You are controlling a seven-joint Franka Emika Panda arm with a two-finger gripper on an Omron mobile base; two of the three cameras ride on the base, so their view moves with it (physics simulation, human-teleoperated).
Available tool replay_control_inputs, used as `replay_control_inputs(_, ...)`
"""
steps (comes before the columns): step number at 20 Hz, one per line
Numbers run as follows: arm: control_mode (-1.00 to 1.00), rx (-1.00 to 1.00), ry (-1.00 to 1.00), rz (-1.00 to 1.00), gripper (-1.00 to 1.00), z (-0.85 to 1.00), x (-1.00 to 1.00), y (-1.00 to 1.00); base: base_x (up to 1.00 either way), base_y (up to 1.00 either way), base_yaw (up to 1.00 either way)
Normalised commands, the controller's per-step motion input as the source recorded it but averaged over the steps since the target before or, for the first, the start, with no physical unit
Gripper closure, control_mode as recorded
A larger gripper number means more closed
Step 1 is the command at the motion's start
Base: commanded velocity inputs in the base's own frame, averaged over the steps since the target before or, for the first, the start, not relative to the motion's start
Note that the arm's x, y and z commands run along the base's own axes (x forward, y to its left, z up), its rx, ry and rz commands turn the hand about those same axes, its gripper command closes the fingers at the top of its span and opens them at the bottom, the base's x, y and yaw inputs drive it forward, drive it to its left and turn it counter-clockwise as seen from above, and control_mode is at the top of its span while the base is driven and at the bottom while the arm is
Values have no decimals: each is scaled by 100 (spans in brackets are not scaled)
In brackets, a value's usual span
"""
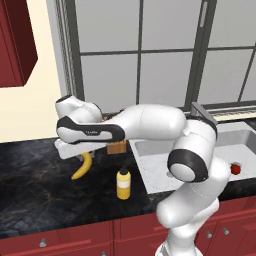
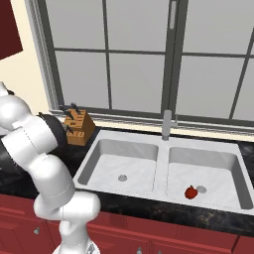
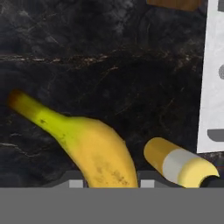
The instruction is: Pick up all produce items and place them in the sink. Turn on the sink faucet to wash them. Then turn the sink off and put them in the tray.
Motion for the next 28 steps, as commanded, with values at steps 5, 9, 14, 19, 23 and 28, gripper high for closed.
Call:
replay_control_inputs(5,100,0,-4,0,100,0,-15,0,-56,0,-9)
replay_control_inputs(9,100,0,0,0,100,0,0,0,-73,-34,-23)
replay_control_inputs(14,100,0,0,0,100,0,0,0,-29,-88,-11)
replay_control_inputs(19,100,0,0,0,100,0,0,0,0,-100,-4)
replay_control_inputs(23,100,0,0,0,100,0,0,0,0,-100,-3)
replay_control_inputs(28,100,0,0,0,100,0,0,0,8,-95,-5)
